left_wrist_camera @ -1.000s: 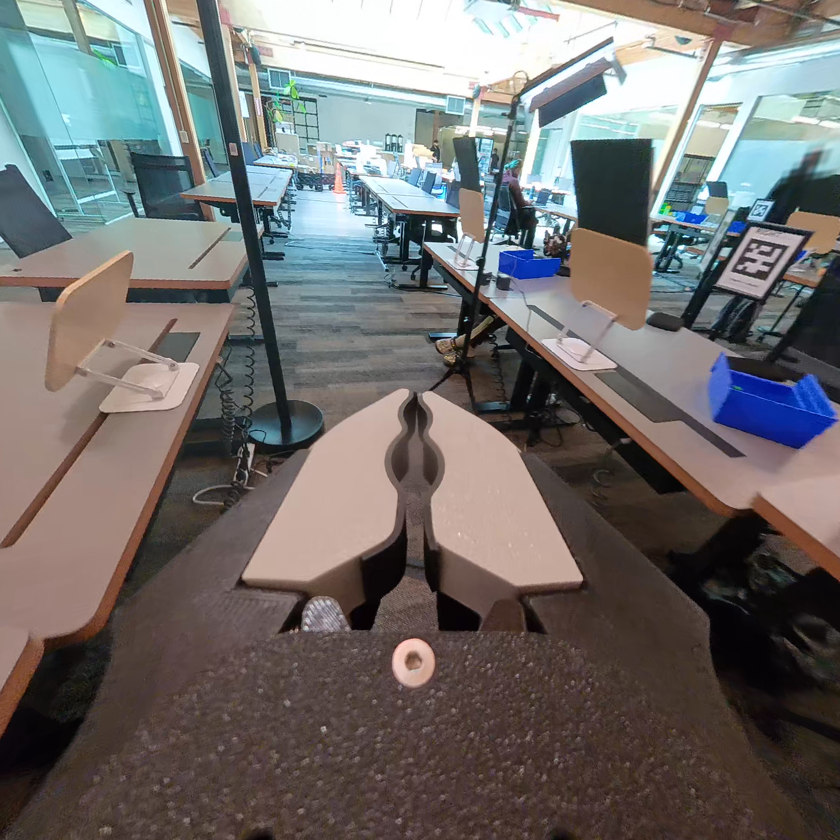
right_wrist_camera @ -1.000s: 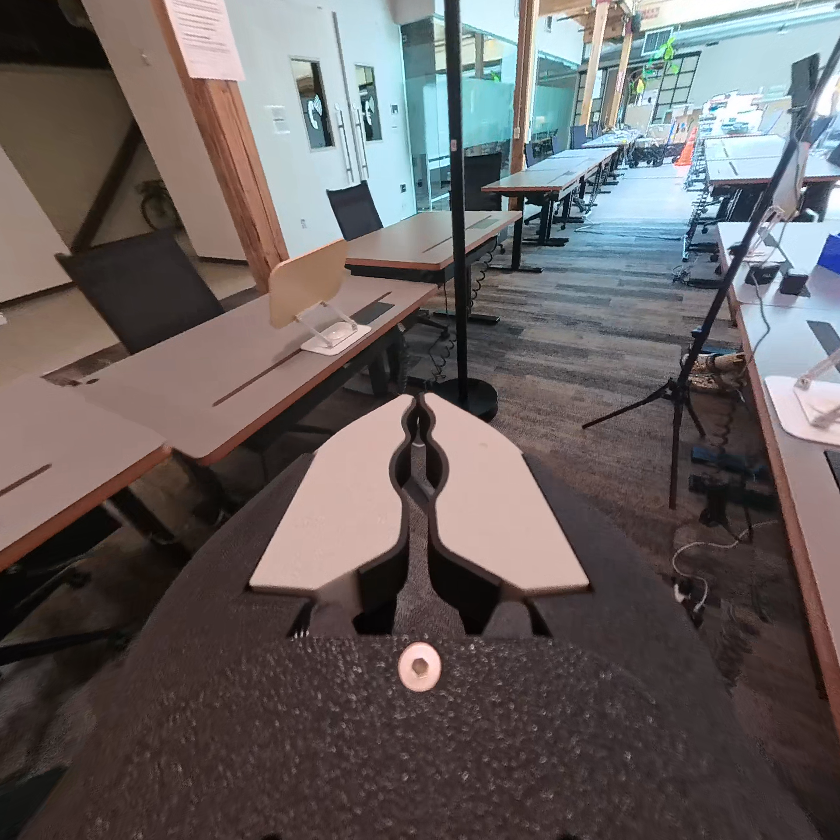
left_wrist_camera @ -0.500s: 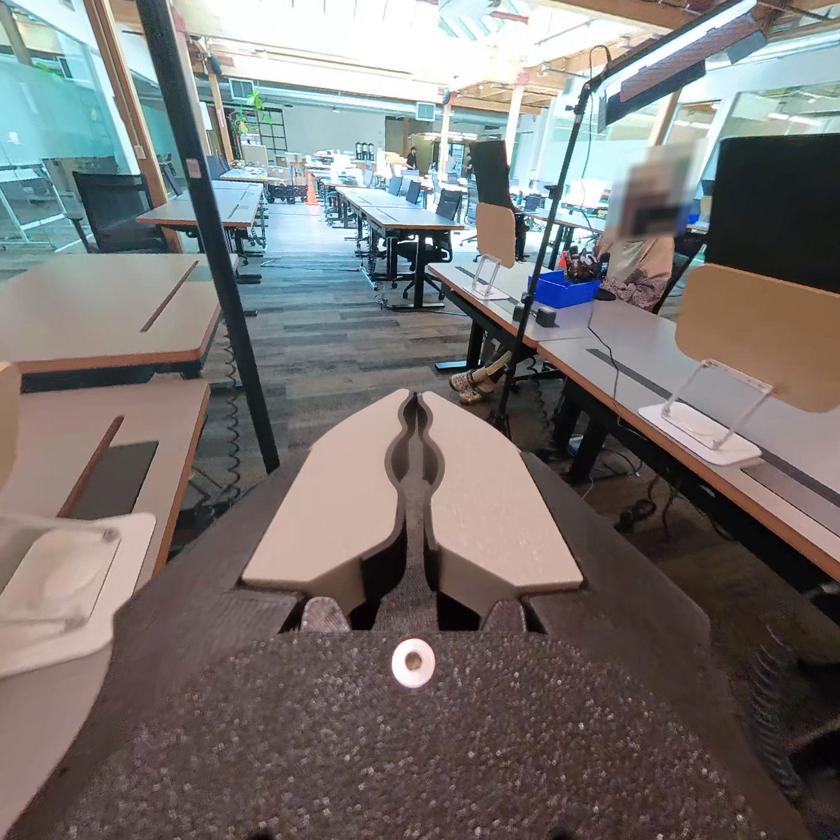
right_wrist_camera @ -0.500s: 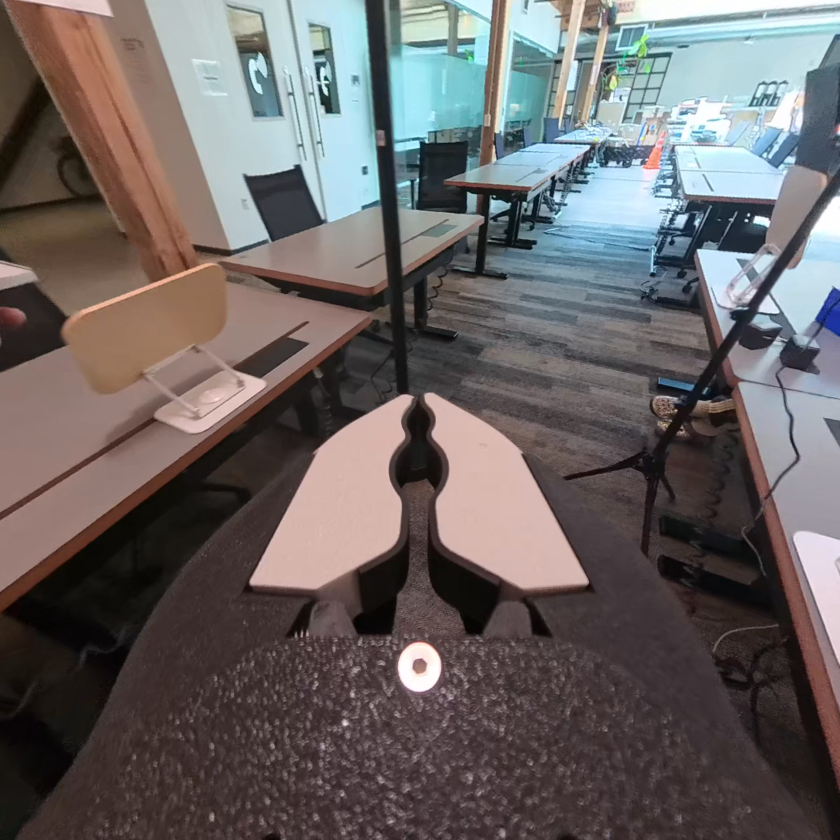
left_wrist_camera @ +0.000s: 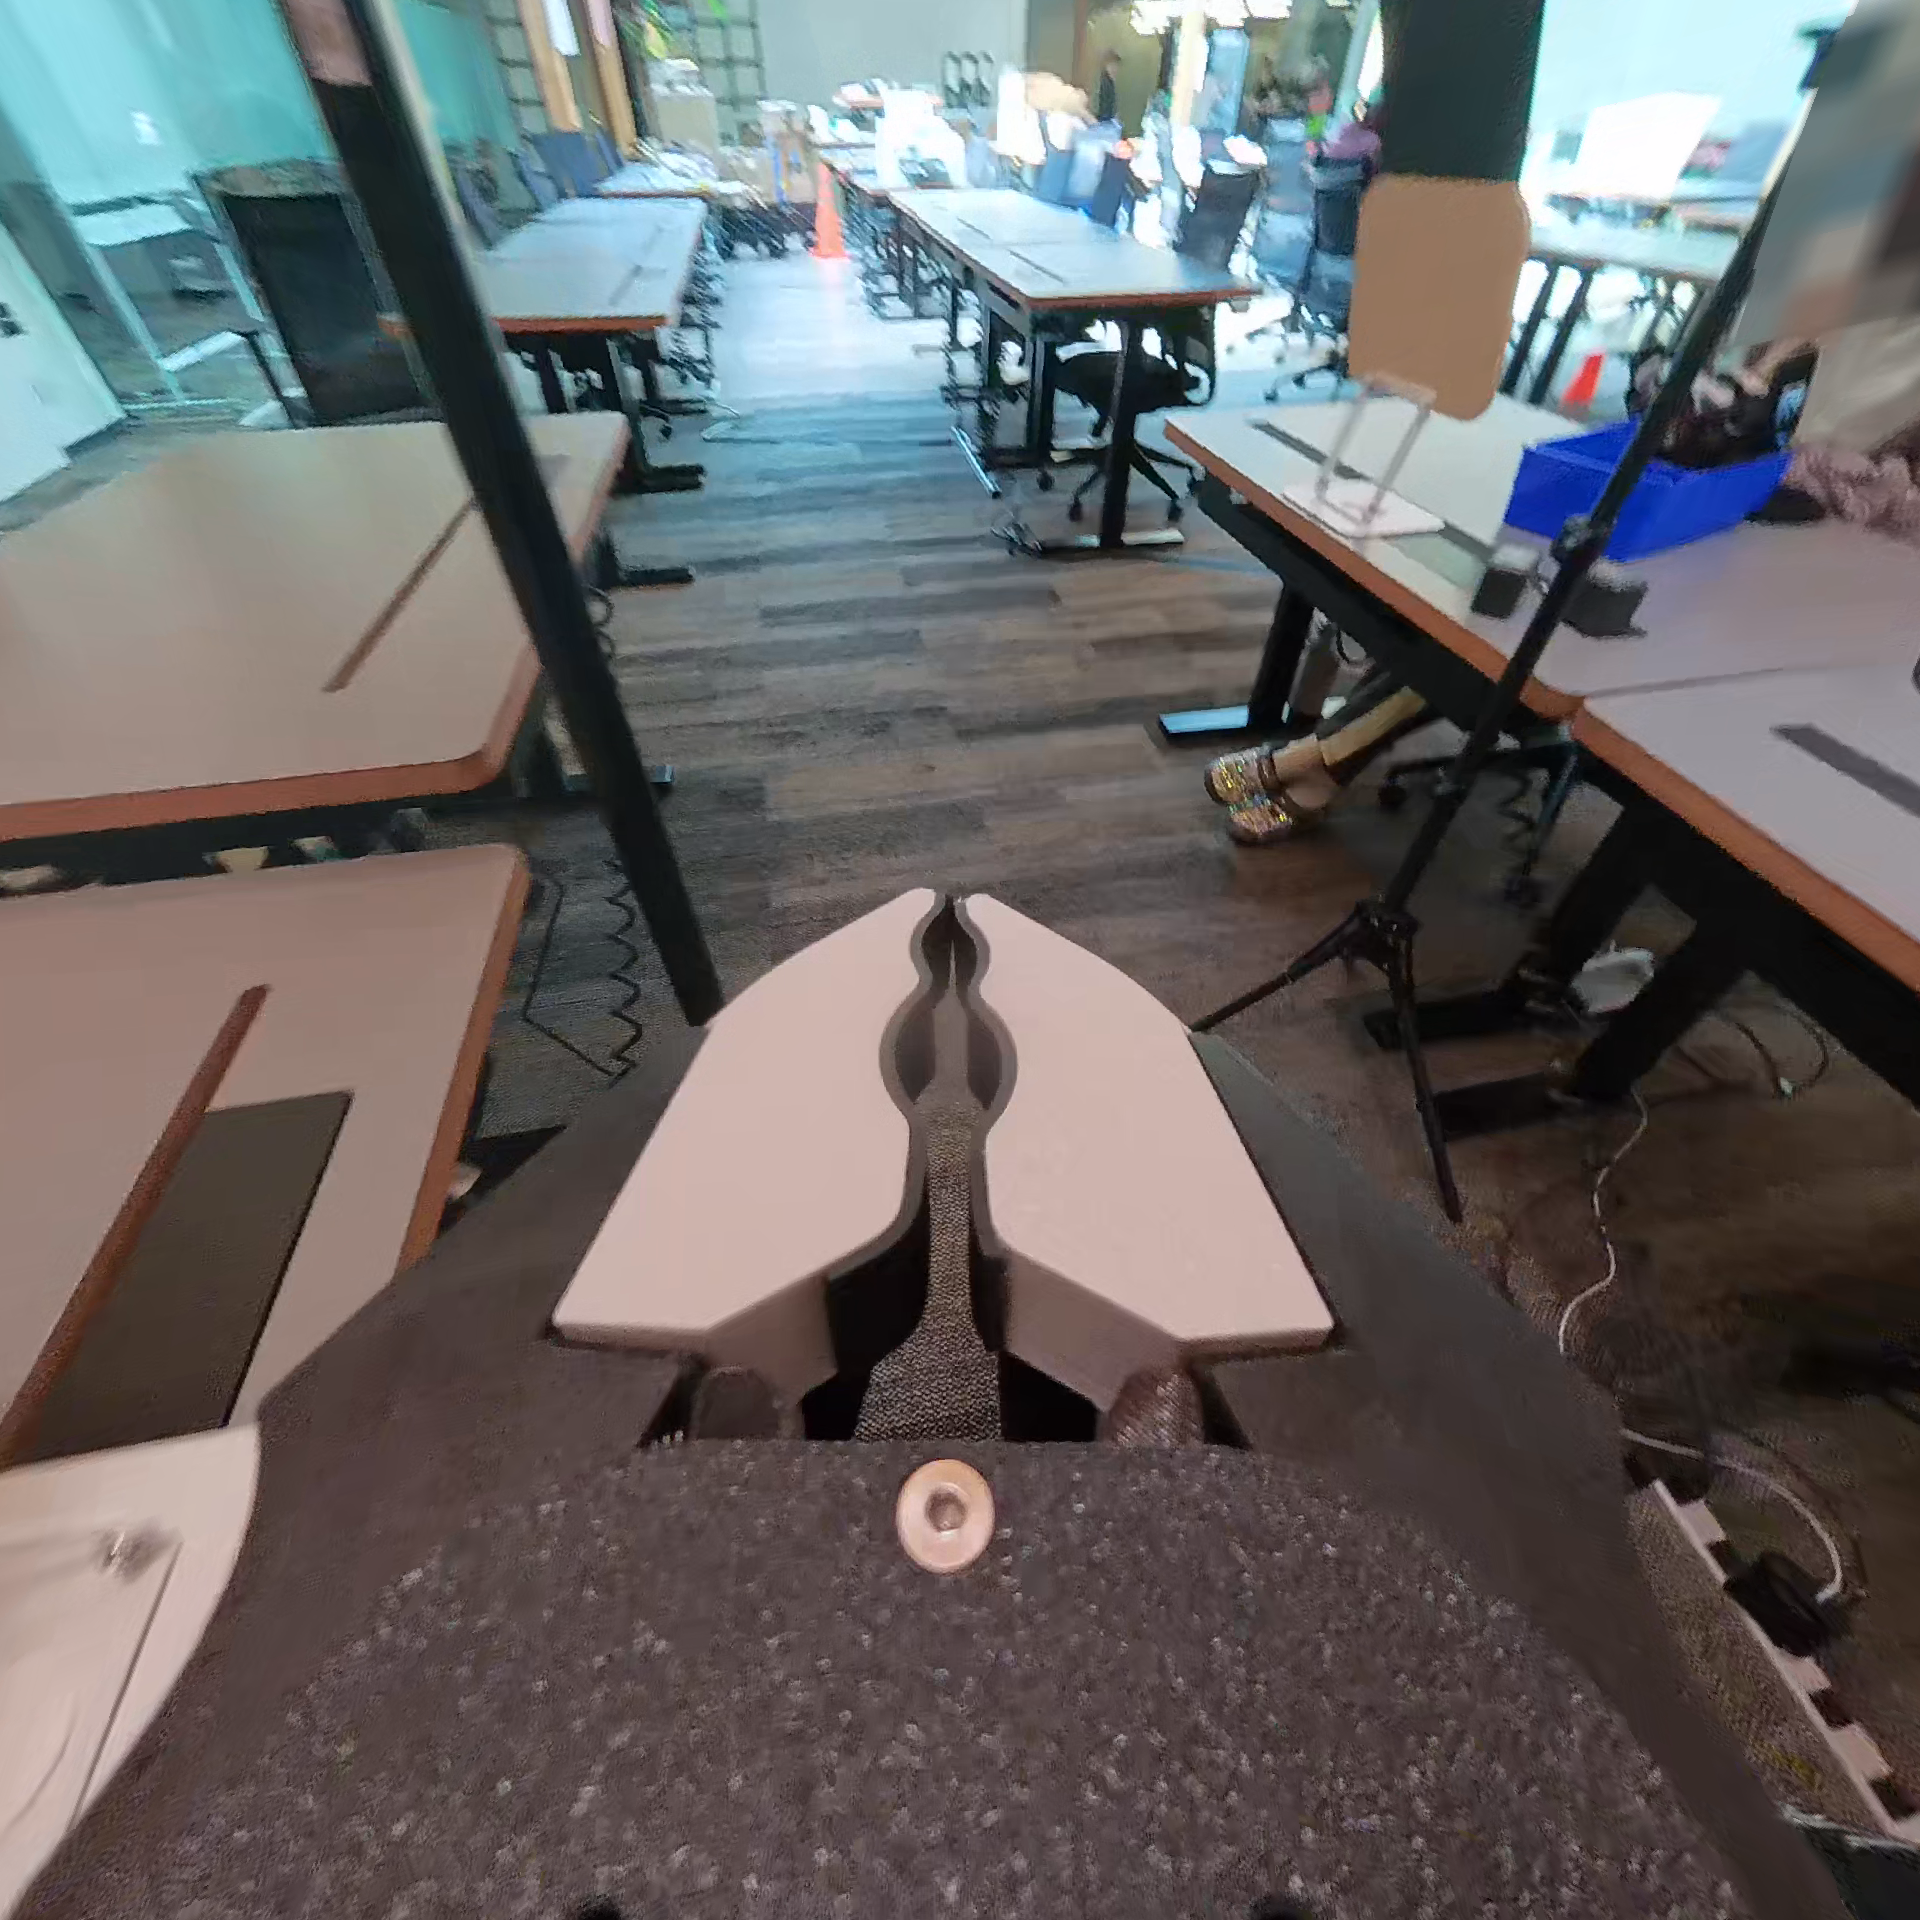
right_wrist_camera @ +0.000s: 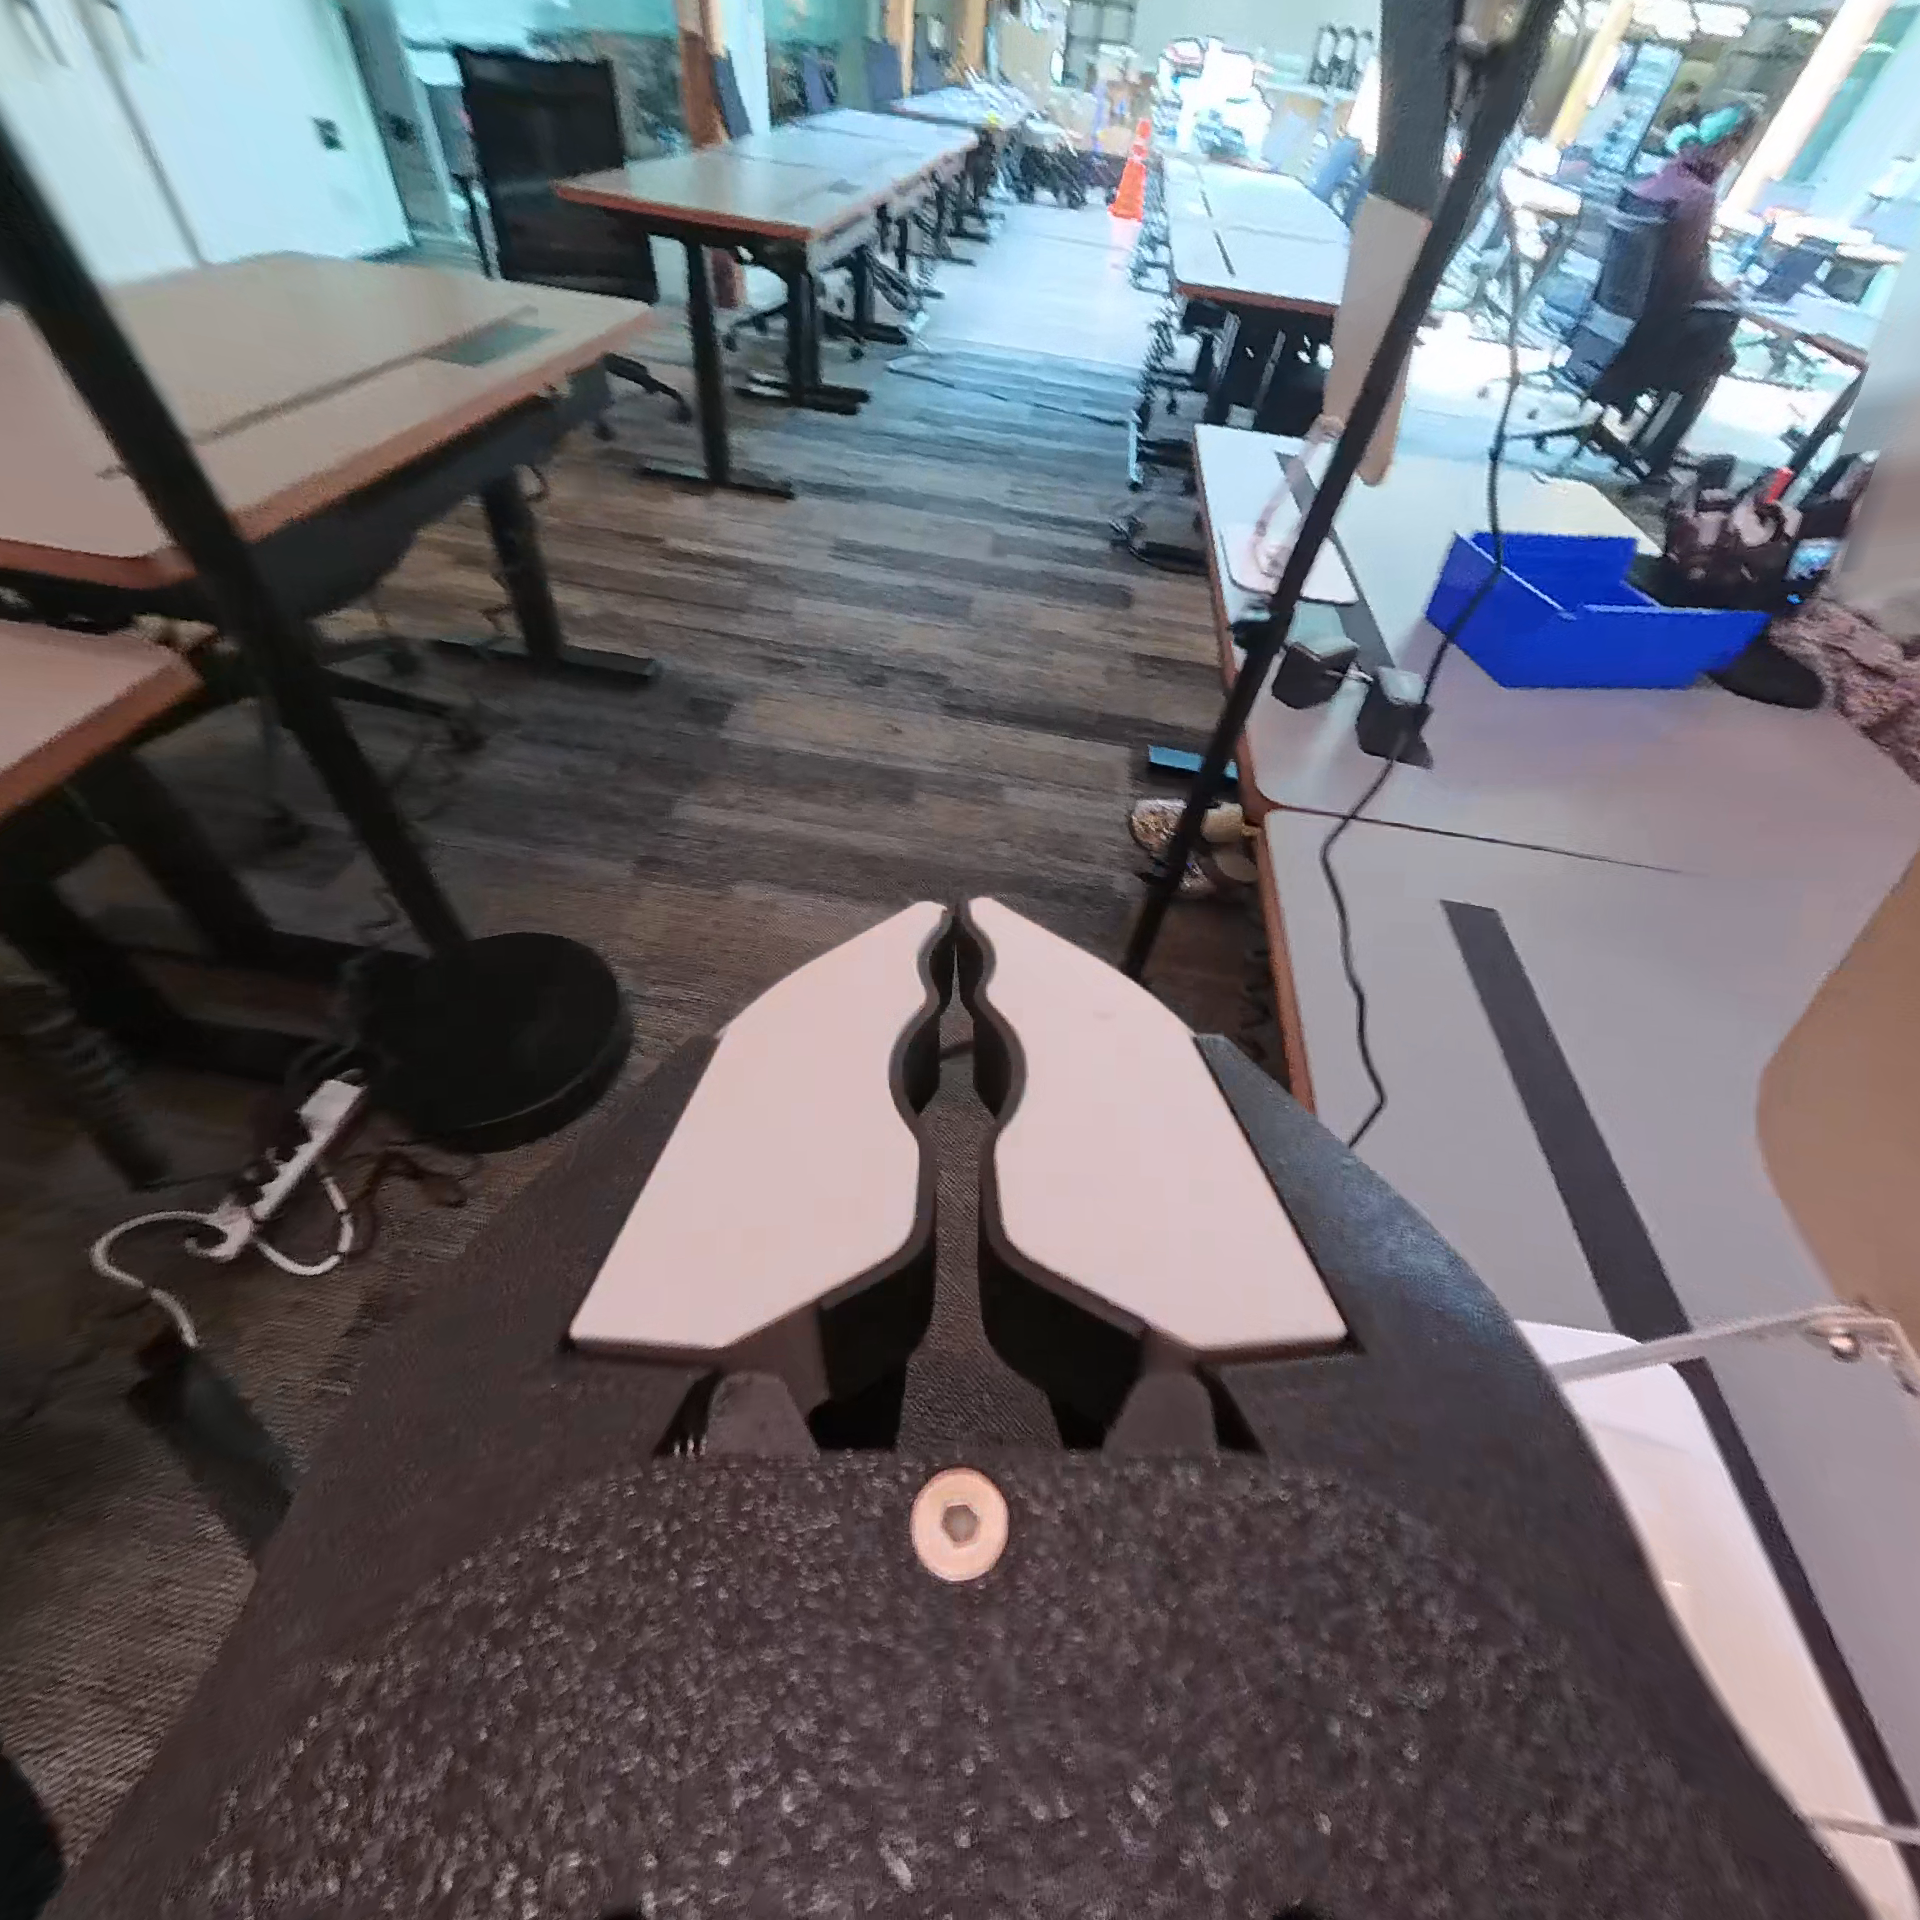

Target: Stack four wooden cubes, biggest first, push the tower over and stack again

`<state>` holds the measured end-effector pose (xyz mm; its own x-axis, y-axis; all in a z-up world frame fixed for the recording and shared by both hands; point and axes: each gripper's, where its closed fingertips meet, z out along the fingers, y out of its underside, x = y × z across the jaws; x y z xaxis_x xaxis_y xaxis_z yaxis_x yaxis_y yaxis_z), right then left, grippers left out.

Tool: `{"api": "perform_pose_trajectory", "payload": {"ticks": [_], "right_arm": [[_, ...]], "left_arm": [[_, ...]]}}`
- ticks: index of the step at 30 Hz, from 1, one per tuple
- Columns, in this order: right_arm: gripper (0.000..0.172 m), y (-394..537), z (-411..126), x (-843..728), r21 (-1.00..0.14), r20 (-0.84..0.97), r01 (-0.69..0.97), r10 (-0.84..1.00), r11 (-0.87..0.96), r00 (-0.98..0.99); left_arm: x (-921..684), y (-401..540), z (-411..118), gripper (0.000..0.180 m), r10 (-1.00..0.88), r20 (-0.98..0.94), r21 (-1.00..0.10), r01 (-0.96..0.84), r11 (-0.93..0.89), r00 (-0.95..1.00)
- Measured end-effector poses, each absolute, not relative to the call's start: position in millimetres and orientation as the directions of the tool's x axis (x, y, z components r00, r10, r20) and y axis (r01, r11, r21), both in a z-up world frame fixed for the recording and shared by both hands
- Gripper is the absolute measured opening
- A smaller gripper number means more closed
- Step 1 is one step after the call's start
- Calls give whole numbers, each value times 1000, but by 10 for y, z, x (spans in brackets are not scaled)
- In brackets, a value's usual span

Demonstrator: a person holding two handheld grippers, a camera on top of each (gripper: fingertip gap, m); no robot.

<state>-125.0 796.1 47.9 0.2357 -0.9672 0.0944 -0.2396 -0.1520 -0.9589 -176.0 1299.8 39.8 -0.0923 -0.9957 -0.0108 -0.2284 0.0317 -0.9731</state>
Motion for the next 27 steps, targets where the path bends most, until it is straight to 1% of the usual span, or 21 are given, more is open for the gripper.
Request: {"api": "perform_pose_trajectory", "payload": {"ticks": [2,6,9,13,15,18,22,27], "right_arm": [[0,7826,346,-1054,-943,110,-287,-972,-168,208],[0,7614,35,-848,-905,120,-393,-984,-162,128],[0,7523,-205,-850,-869,151,-467,-986,-164,66],[0,7465,-516,-983,-808,201,-570,-979,-150,-27],[0,7535,-677,-1008,-785,199,-606,-979,-128,-51],[0,7701,-895,-914,-769,208,-626,-976,-126,-60],[0,7994,-1181,-657,-789,153,-608,-986,-83,-64],[1,8320,-1413,-281,-823,51,-568,-998,-19,-41]], "left_arm": [[-1334,12877,266,0,-990,-16,-967,-249,50,-137],[-607,12642,-78,0,-975,51,-957,-288,14,-216],[-189,12478,-512,0,-951,98,-942,-336,6,-292],[247,12343,-1228,0,-910,176,-915,-402,-11,-376],[409,12338,-1558,0,-895,209,-901,-433,-20,-394],[583,12410,-1914,0,-888,236,-884,-466,-28,-394],[786,12587,-2144,0,-891,226,-868,-497,0,-395],[968,12791,-2158,0,-899,190,-867,-497,35,-395]]}}
